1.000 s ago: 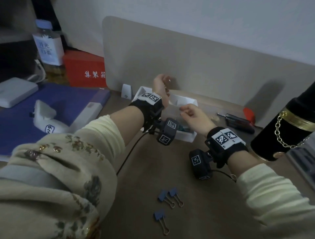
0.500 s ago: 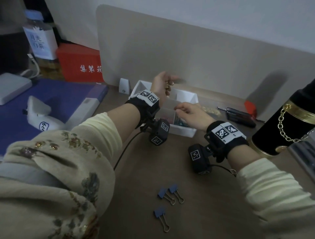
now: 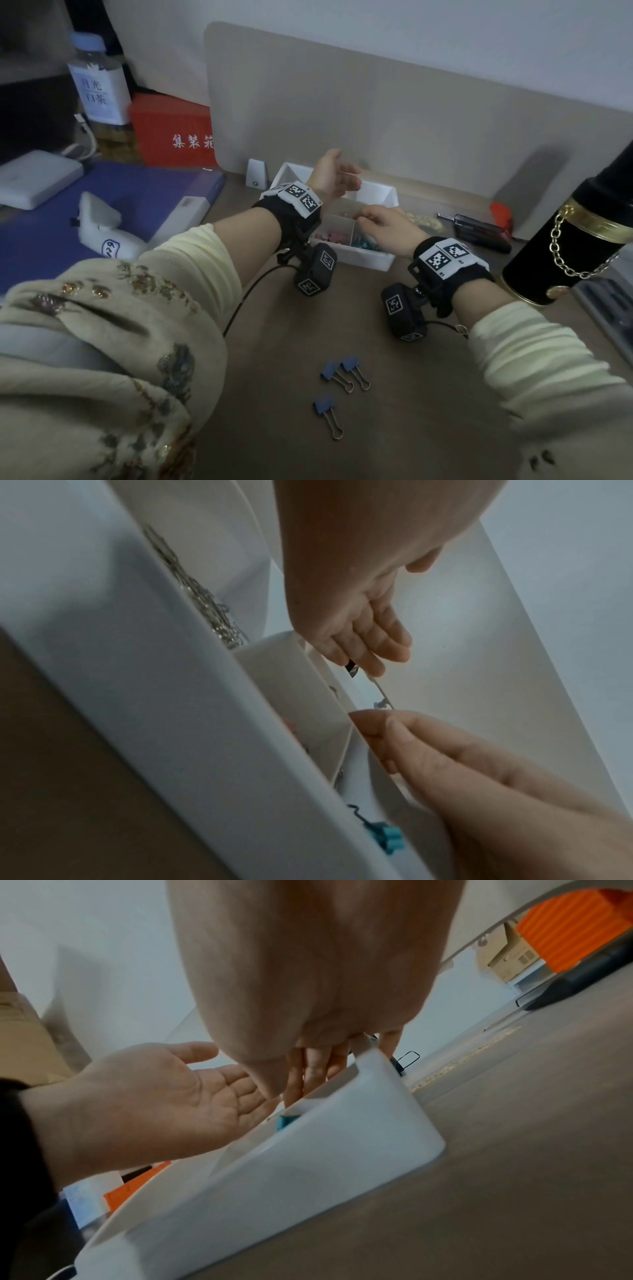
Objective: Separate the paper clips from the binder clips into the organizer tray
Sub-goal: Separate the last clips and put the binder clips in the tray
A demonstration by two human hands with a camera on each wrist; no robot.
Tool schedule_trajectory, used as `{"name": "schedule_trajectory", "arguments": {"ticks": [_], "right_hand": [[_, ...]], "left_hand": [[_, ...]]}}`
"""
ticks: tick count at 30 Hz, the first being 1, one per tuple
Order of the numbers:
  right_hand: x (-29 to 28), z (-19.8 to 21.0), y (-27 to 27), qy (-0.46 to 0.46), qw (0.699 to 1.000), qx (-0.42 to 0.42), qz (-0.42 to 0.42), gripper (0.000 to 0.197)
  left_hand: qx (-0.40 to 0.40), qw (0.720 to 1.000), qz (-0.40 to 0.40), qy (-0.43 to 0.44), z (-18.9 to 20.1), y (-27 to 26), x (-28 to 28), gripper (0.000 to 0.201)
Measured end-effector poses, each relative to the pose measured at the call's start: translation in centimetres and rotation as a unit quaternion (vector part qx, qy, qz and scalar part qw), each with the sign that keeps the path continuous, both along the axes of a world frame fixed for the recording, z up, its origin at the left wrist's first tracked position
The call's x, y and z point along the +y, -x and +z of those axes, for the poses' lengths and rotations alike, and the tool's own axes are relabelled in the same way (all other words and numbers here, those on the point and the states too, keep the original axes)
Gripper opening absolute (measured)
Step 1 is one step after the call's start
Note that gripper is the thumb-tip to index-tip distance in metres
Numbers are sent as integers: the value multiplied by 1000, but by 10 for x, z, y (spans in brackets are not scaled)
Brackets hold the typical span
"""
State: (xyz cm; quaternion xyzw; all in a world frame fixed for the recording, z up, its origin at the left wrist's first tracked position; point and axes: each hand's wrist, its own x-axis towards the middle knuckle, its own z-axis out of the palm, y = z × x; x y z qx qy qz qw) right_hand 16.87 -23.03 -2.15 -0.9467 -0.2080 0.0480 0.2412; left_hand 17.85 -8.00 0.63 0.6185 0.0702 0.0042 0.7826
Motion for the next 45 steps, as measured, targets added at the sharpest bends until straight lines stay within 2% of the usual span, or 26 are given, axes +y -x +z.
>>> {"name": "schedule_trajectory", "arguments": {"ticks": [4,8,10,13,16,20,29,34,40,43,45], "right_hand": [[0,4,11,4,1000,15,-11,40],[-7,14,17,-45,999,-22,-18,19],[-7,21,20,-49,998,-38,3,19],[3,29,27,-1,999,-23,45,7],[16,30,27,80,995,-28,54,7],[29,32,25,181,982,-32,49,11],[41,26,17,254,963,-59,67,23],[43,22,12,257,962,-47,82,21],[37,27,9,202,974,-26,97,15],[34,27,6,204,972,-32,108,6],[34,26,5,211,970,-38,114,14]], "left_hand": [[8,1000,11,-16,3,11,-1,48],[3,1000,26,0,2,22,3,46],[3,999,32,-3,1,26,5,45],[15,999,31,-29,-2,32,4,41],[29,998,14,-53,-6,35,3,33],[45,998,5,-36,-10,36,9,30],[56,998,1,-31,-13,29,13,31],[57,998,3,-18,-13,27,14,34],[55,998,0,-9,-13,28,16,34],[50,999,0,-10,-13,28,15,35],[50,999,0,-12,-13,28,14,35]]}}
